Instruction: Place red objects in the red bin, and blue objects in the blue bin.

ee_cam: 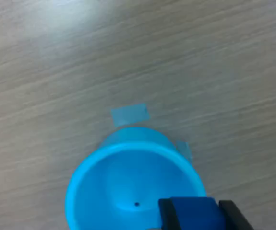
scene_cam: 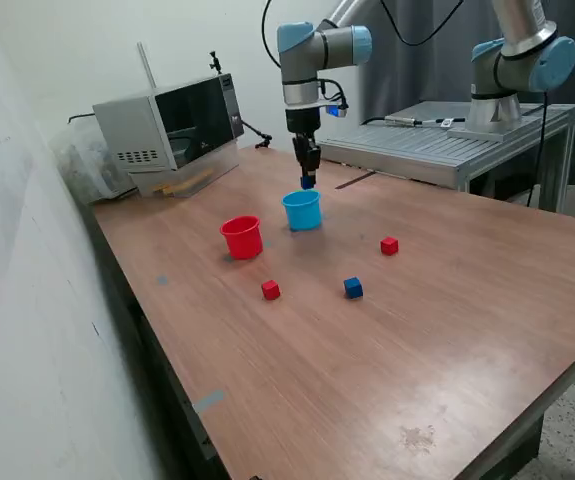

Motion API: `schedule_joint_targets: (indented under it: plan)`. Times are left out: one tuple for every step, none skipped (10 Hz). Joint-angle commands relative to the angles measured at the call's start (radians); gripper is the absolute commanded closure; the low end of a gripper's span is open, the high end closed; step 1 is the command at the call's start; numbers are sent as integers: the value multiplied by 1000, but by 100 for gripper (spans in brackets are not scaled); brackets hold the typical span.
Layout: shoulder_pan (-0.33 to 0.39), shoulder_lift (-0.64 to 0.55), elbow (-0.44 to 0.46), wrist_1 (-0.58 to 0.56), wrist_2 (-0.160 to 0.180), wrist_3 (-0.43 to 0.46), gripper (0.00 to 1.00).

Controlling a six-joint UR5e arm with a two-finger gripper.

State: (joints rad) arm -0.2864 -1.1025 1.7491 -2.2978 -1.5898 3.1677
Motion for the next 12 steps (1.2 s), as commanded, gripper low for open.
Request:
schedule_joint_targets:
  plan:
    - [-5,53,-25,-2,-1,-2,100]
    - [-7,67,-37,-5,-1,-2,100]
    - [-7,70,-46,-8,-1,-2,100]
    - [-10,72,-54,-8,-2,-2,100]
    - [-37,72,-53,-8,-4,-2,100]
    - [-65,72,-53,-8,-9,-2,100]
    - [-82,72,-51,-9,-13,-2,100]
    - [-97,72,-51,-9,-13,-2,100]
    - [-106,72,-51,-8,-13,-5,0]
    - [-106,72,-49,-8,-13,-27,0]
    - [-106,70,-46,-8,-13,-40,0]
    - [-103,69,-45,-6,-13,-41,0]
